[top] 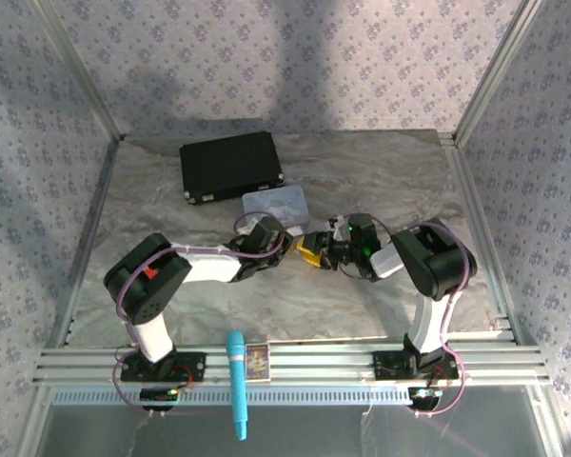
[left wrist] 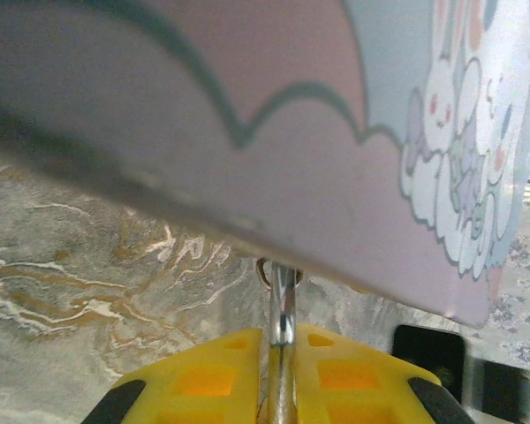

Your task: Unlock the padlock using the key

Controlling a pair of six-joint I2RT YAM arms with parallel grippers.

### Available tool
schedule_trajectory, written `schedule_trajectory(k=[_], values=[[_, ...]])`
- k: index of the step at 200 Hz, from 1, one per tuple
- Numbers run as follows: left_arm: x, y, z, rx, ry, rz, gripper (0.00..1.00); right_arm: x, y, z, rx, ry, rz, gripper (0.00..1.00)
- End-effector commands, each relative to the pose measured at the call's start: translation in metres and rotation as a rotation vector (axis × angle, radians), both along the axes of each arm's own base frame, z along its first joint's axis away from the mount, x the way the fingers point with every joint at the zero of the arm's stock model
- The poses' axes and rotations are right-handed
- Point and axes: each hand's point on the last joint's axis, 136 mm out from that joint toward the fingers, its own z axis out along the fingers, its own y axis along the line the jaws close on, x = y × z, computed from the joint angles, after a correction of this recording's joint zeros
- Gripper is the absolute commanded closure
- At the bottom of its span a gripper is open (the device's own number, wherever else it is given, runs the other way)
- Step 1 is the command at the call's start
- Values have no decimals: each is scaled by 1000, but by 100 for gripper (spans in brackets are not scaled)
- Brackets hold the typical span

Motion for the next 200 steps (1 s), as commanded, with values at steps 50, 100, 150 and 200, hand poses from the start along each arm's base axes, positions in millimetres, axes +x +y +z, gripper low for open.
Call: schedule_trajectory(k=[50, 100, 150, 200], values=[[-15, 21, -7, 118, 65, -10, 100, -6, -33, 3, -486, -205, 34, 7], [-19, 27, -9, 166, 76, -61, 100, -3, -31, 35, -854, -685, 84, 3], [-20, 34, -1, 195, 42, -77, 100, 1, -19, 42, -951, -775, 194, 0], [-21, 35, 9, 191, 51, -100, 100, -9, 4, 37, -857, -922, 267, 45]])
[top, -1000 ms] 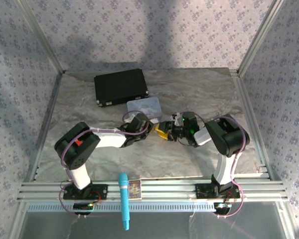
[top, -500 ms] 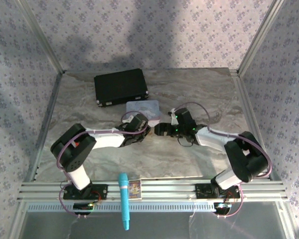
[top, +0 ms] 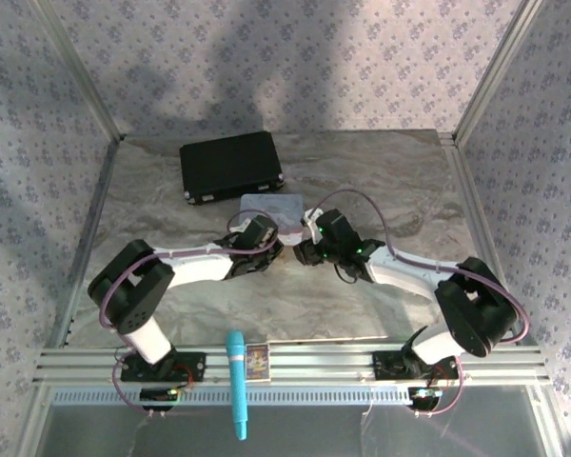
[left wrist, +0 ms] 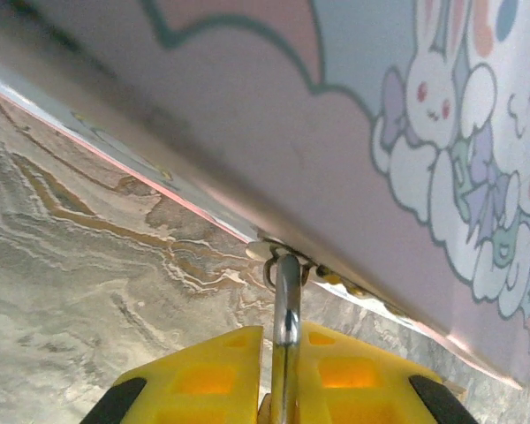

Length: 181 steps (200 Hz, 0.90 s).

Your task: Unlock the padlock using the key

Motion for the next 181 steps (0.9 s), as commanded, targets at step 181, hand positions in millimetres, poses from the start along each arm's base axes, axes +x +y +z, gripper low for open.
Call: schedule_trajectory(k=[181], values=[[-1, 0, 17, -14, -16, -21, 100, -31, 45, -13, -68, -143, 260, 54]])
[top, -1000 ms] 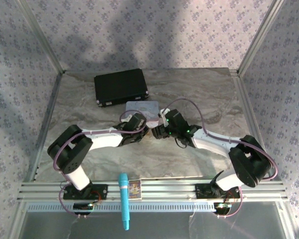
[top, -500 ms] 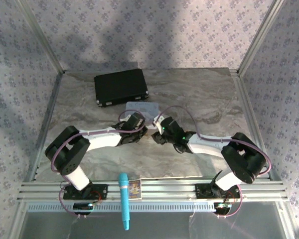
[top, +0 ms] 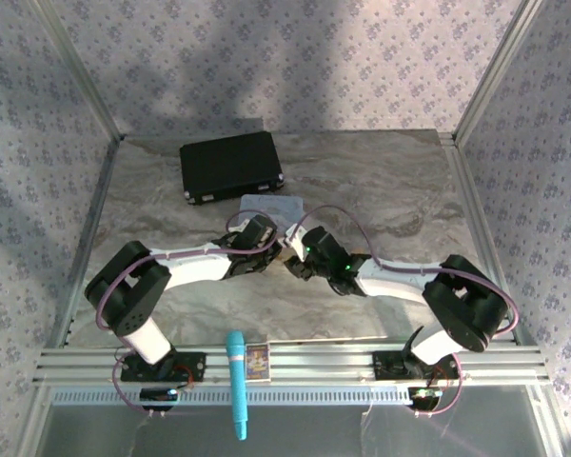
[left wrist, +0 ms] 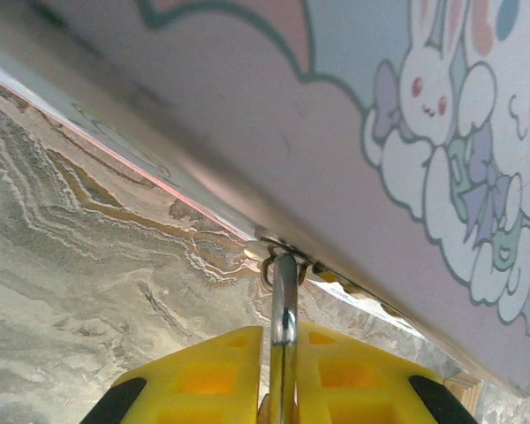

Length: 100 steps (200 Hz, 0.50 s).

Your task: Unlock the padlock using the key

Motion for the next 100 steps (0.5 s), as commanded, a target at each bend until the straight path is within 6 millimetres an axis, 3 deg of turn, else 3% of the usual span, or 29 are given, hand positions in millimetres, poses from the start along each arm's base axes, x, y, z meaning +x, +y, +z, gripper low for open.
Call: schedule_trajectory(k=[1, 44, 100], values=[[4, -3, 16, -36, -26, -1, 100, -6, 13, 2, 32, 23, 72, 54], [3, -4, 19, -47, -28, -5, 100, -3, 16, -11, 7, 43, 77, 53], [1, -7, 20, -64, -21, -8, 100, 4, 21, -14, 24, 34, 67, 62]])
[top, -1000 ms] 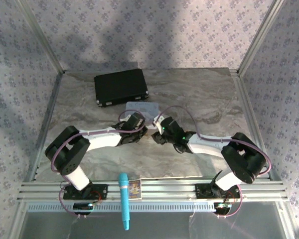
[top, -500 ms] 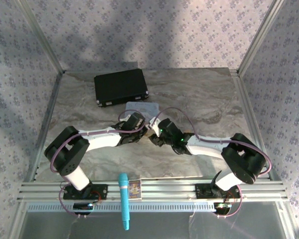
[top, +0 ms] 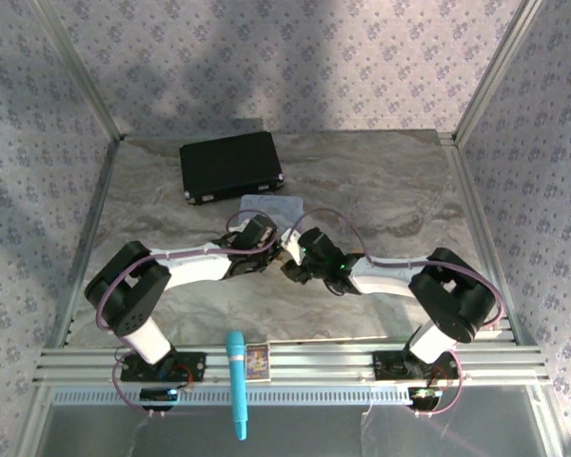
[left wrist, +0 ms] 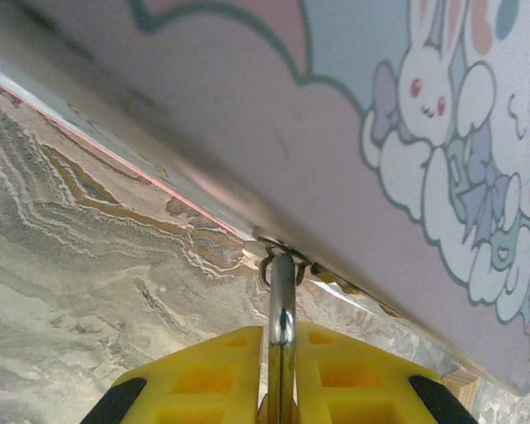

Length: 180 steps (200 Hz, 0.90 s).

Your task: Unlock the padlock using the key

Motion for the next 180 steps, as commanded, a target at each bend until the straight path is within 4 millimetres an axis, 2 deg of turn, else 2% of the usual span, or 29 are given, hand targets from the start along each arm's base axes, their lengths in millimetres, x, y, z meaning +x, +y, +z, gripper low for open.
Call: schedule_trajectory(k=[1, 28, 54, 62, 86, 109, 180], values=[[1, -6, 19, -57, -26, -5, 100, 10, 10, 8, 30, -26, 7, 62], [0, -5, 19, -59, -26, -5, 100, 10, 14, 5, 28, -20, 19, 64], [1, -5, 19, -58, -24, -4, 100, 11, 14, 5, 26, -20, 11, 61], [0, -5, 19, -61, -23, -5, 100, 12, 13, 4, 27, -20, 7, 63], [0, -6, 19, -67, -21, -8, 100, 13, 11, 5, 26, -24, 3, 78], [-1, -7, 18, -72, -18, -8, 100, 14, 11, 6, 40, -11, 3, 86], [-6, -5, 14, -79, -8, -10, 100, 12, 7, 0, 133, 119, 0, 94]])
